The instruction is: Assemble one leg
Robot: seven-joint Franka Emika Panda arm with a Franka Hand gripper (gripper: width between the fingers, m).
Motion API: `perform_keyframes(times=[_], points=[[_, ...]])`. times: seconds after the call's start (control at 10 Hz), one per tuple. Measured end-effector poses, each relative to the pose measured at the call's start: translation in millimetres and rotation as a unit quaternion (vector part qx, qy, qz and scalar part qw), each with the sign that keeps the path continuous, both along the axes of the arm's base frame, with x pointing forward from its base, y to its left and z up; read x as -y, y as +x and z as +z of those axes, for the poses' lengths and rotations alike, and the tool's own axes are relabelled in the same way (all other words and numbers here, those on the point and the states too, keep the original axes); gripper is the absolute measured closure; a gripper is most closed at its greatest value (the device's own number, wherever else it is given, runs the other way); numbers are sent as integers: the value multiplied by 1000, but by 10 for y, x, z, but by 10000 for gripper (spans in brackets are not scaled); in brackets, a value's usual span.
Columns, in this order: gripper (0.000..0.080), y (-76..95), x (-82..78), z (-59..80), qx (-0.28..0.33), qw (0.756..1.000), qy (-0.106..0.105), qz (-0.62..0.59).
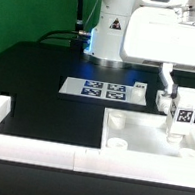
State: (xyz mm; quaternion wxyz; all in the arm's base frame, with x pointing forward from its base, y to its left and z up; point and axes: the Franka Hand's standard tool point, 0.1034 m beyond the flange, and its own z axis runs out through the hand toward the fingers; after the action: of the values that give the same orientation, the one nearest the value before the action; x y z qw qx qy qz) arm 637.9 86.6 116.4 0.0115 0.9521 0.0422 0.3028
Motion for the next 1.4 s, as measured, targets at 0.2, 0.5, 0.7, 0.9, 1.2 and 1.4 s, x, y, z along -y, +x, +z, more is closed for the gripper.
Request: perform_keyframes(times=[0.2,0.5,0.7,0.9,1.2,1.4], points=[[512,1,-155,-26,13,1000,4,7],[512,-24,-246,-47,17,1000,3,14],[512,-79,-251,-105,12,1000,2,15],[512,-79,-239,-124,18,1000,0,15],[512,-69,-292,-186,20,1000,-2,19],[512,-102,-291,-275,12,1000,-4,20]])
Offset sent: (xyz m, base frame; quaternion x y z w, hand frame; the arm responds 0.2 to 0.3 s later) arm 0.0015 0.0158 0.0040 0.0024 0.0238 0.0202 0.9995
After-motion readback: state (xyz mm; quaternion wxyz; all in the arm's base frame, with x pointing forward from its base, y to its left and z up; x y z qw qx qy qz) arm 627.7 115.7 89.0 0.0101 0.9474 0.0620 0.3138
